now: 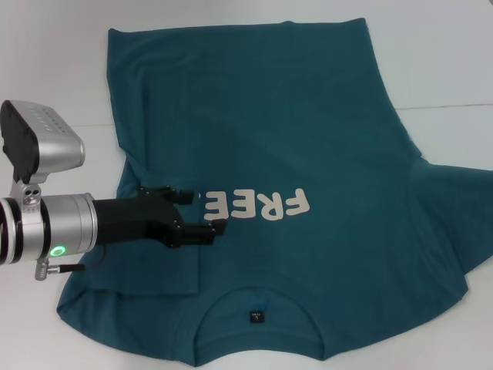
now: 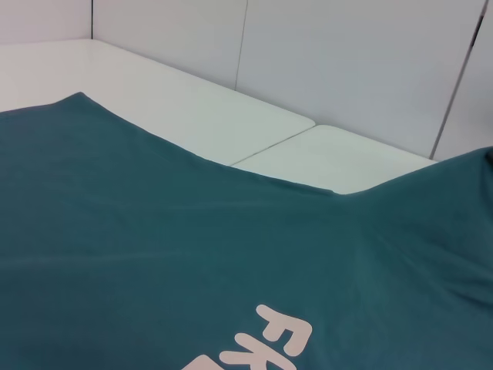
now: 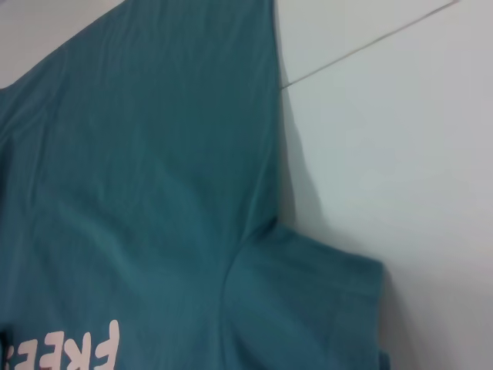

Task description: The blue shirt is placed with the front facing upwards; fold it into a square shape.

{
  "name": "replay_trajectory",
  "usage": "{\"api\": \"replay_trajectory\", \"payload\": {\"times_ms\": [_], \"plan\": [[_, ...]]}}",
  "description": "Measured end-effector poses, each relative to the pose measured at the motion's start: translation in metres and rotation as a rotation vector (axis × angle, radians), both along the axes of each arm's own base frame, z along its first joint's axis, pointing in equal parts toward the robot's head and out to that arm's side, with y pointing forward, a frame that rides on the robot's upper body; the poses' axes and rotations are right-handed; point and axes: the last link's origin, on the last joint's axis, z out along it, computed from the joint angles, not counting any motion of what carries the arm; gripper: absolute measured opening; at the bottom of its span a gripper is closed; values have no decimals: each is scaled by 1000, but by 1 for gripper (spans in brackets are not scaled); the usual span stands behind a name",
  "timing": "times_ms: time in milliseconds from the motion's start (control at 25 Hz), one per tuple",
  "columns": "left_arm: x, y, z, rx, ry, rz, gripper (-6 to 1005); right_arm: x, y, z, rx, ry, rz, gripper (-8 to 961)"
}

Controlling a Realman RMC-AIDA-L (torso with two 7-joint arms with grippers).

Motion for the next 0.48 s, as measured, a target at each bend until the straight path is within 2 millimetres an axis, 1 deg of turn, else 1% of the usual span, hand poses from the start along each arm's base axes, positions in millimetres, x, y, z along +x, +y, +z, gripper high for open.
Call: {"api": "replay_trajectory", "payload": {"times_ms": [120,320,480], "plan": [[1,1,1,3,1,-4,873,-3,1,2,-7,-8,4,23],[1,1,2,5,3,-8,873,-10,4,0,-45,-12,16,23],[2,1,2,1,1,-13,873,-21,10,-2,-69,-1,30,24]]}}
